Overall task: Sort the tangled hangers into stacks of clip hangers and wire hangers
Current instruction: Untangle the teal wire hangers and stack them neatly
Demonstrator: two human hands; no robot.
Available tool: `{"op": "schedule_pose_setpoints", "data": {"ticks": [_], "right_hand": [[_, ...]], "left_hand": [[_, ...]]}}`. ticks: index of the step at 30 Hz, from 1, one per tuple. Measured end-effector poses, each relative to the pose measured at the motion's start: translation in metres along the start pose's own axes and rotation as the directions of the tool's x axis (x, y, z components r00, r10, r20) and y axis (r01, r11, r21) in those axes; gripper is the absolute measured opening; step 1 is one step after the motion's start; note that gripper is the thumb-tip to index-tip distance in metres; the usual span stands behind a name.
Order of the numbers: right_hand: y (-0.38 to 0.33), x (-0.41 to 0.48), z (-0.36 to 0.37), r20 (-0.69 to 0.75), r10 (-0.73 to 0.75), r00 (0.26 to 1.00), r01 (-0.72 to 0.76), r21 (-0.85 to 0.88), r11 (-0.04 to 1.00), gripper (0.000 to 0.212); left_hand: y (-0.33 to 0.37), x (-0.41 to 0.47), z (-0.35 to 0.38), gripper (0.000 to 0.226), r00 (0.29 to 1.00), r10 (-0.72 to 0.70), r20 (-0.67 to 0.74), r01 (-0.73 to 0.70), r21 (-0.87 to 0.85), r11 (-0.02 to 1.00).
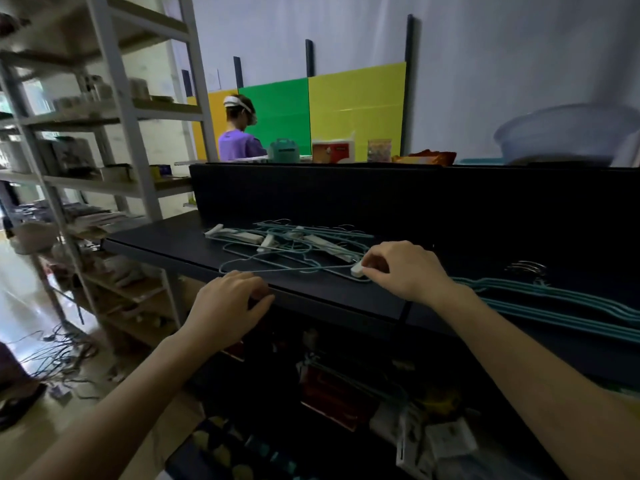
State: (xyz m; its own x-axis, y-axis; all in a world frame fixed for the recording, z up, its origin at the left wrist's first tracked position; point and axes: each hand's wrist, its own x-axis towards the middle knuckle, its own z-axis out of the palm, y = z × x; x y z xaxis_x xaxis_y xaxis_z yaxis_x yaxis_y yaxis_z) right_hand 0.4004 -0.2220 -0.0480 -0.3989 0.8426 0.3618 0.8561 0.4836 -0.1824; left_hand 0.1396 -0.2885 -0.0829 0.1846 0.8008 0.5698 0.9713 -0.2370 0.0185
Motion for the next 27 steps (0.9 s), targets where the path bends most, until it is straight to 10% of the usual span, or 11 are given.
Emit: {"op": "schedule_pose_setpoints", "data": {"ticks": [15, 27], "right_hand": [[0.004, 0.144, 0.058, 0.058, 0.165, 0.985, -0.166, 0.012, 0.986, 0.027], [0.024, 0.244, 0.094, 0.386, 0.314, 0.867, -0.325, -0.038, 0.945, 0.093]], "left_hand": [[-0.125, 0.079, 0.058, 0.029, 0.999, 0.002, 0.034, 0.0, -0.065, 0.998], [-0.195, 0.136, 0.101, 0.041, 0.984, 0.084, 0.158, -0.076, -0.055, 0.996]]}}
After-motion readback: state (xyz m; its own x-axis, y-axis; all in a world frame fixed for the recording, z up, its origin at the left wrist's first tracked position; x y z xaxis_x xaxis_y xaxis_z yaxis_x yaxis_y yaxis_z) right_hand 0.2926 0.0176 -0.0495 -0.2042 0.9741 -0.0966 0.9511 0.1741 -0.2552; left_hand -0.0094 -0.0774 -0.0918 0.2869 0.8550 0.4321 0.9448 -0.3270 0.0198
